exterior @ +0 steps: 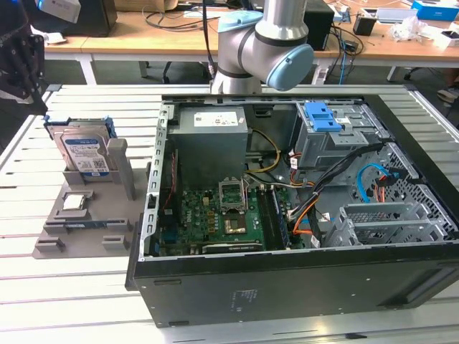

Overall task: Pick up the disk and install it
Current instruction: 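Pick up the disk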

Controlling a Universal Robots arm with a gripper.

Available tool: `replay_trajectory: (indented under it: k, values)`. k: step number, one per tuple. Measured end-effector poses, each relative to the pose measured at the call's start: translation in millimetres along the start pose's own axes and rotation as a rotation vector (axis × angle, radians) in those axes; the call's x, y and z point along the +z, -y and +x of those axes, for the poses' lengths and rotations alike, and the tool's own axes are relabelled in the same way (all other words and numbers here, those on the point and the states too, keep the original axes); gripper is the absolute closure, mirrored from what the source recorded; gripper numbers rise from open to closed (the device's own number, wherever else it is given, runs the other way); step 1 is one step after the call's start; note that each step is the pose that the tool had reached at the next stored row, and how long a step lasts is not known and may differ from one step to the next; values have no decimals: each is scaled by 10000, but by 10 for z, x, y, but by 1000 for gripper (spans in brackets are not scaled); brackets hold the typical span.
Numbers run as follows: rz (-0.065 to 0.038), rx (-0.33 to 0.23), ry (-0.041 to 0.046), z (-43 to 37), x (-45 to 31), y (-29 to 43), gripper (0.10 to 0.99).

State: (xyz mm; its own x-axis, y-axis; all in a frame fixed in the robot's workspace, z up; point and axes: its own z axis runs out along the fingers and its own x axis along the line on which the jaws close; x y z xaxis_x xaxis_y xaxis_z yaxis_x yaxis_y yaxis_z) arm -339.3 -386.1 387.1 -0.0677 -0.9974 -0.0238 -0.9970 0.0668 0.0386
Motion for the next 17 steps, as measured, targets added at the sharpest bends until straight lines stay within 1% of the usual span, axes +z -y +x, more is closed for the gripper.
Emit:
replay_trajectory:
  k: [1,4,12,13,14,15,17]
  values:
    - [-5,-195,-8,0,0,0,980]
    - [-12,-515,-20,0,0,0,980]
    - [-14,-568,-23,0,0,0,973]
    - [-14,-570,-23,0,0,0,918]
    - [-14,-571,-22,0,0,0,918]
    - [-14,-571,-22,0,0,0,792]
    - [-14,-575,-23,0,0,0,671]
